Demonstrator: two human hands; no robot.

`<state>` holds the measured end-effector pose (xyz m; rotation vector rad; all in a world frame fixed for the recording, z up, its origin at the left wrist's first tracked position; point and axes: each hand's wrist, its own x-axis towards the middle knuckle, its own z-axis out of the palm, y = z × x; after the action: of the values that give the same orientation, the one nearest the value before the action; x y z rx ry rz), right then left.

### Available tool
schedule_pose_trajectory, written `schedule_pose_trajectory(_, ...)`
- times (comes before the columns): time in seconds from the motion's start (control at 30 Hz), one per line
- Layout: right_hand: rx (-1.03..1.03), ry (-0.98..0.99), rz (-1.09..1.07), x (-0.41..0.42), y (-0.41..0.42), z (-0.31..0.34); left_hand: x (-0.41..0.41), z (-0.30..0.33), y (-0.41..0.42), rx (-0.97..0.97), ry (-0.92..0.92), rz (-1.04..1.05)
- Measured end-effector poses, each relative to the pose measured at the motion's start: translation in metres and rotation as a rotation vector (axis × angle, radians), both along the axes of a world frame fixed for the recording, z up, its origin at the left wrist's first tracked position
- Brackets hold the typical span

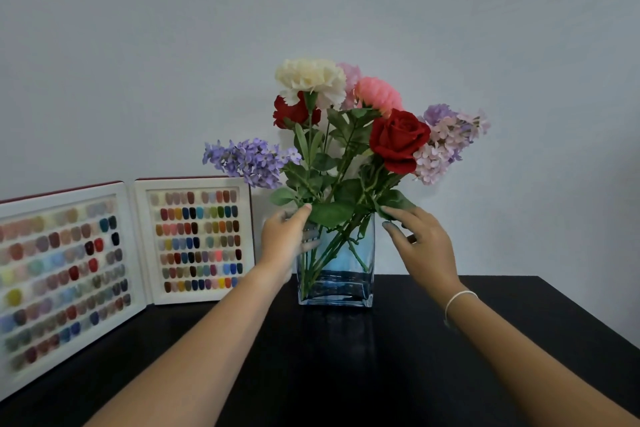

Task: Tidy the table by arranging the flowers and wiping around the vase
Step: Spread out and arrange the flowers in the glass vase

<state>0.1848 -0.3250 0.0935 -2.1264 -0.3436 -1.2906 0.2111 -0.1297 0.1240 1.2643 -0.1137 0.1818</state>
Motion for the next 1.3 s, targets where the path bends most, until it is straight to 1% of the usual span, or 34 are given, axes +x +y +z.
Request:
schedule_pose_trajectory(0.1,0.022,0.011,0.021,-0.001,-0.005,-0.005,-0.003,0.0,0.001,0.04,0.003,0.036)
schedule_pose_trajectory(0.2,0.058,0.036,0.023,-0.001,-0.011,-0.007,-0.005,0.0,0.002,0.154,-0.055,0.191)
schedule_pose_trajectory(0.23,0.07,0.042,0.02,0.0,-0.014,-0.008,-0.006,0.0,0.002,0.228,-0.114,0.258)
schedule_pose_trajectory(0.3,0.085,0.049,0.001,0.001,-0.02,-0.008,-0.01,0.001,0.0,0.392,-0.301,0.37)
schedule_pose_trajectory(0.4,0.099,0.069,-0.062,0.003,-0.028,-0.007,-0.015,0.008,-0.006,0.638,-0.612,0.425)
schedule_pose_trajectory(0.47,0.092,0.096,-0.103,0.005,-0.03,-0.006,-0.017,0.013,-0.012,0.785,-0.752,0.43)
schedule_pose_trajectory(0.53,0.062,0.125,-0.13,0.007,-0.032,-0.005,-0.018,0.02,-0.019,0.889,-0.846,0.403)
schedule_pose_trajectory(0.63,-0.01,0.151,-0.169,0.013,-0.033,-0.002,-0.017,0.031,-0.028,1.024,-0.942,0.287)
schedule_pose_trajectory(0.73,-0.051,0.154,-0.229,0.019,-0.035,0.001,-0.011,0.038,-0.031,1.186,-0.948,0.148)
schedule_pose_trajectory(0.8,-0.056,0.165,-0.266,0.021,-0.037,0.004,-0.005,0.037,-0.027,1.236,-0.912,0.119)
schedule_pose_trajectory(0.87,-0.049,0.175,-0.281,0.022,-0.04,0.004,0.0,0.034,-0.02,1.221,-0.895,0.131)
schedule_pose_trajectory(0.97,0.002,0.158,-0.269,0.018,-0.042,0.0,0.002,0.029,-0.007,1.111,-0.869,0.151)
schedule_pose_trajectory(1.1,0.212,0.158,-0.166,0.007,-0.037,-0.017,0.0,0.012,0.014,0.877,-0.819,0.245)
schedule_pose_trajectory(1.2,0.343,0.202,-0.06,-0.002,-0.026,-0.04,-0.003,-0.015,0.027,0.699,-0.707,0.307)
schedule_pose_trajectory(1.3,0.447,0.286,0.016,-0.004,-0.011,-0.063,-0.003,-0.05,0.033,0.588,-0.544,0.31)
